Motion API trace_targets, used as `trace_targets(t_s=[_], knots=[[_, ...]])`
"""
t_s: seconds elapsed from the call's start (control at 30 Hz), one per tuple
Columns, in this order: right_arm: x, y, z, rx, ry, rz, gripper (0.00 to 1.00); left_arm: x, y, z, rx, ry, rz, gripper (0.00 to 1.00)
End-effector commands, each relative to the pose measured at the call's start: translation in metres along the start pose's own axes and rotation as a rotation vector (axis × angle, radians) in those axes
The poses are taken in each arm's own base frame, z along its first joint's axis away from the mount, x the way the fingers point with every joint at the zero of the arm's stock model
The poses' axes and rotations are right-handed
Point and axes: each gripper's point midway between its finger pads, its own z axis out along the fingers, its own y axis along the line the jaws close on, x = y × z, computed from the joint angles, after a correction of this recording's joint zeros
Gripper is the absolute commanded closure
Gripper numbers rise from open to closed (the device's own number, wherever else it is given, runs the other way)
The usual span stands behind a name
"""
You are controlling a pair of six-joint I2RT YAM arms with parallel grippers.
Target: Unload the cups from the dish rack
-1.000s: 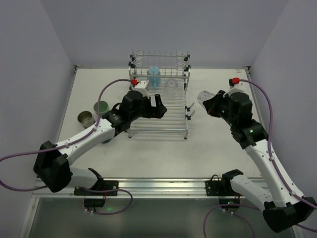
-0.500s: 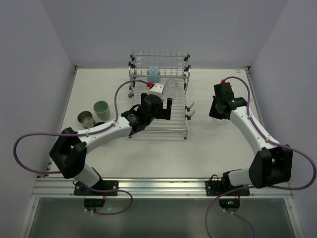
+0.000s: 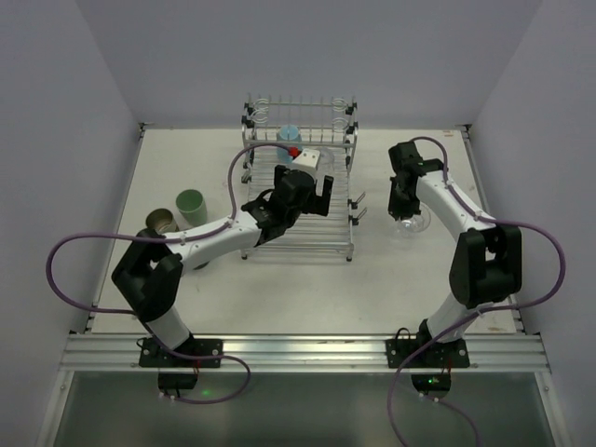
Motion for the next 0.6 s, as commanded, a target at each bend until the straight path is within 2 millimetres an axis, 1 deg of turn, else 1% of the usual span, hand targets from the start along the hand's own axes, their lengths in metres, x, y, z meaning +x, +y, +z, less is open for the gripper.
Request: trace_targets(t_s=[0.0, 0.2, 0.37, 0.43, 0.53, 0.57], knots=[[-0.008, -0.004, -0.006, -0.005, 0.011, -0.032, 1.0, -0.037, -0.008, 0.004, 0.0, -0.105, -0.027, 0.0], [-0.008, -0.002, 0.005, -0.016, 0.049, -0.041, 1.0, -0.034, -0.007, 0.012, -0.019, -0.091, -0.006, 0.0], [-0.007, 0.0, 0.009, -0.027, 0.05, -0.044, 0.94, -0.032, -0.007, 0.018, -0.031, -0.092, 0.004, 0.0], [-0.007, 0.0, 0.01, -0.024, 0.047, -0.044, 0.87, -0.033, -0.005, 0.02, -0.047, -0.097, 0.003, 0.0], [-0.009, 0.001, 0.012, -0.03, 0.039, -0.041, 0.78, -0.027, -0.001, 0.026, -0.077, -0.091, 0.006, 0.0], [-0.007, 0.001, 0.012, -0.033, 0.038, -0.04, 0.7, -0.024, 0.001, 0.027, -0.085, -0.087, 0.009, 0.0]])
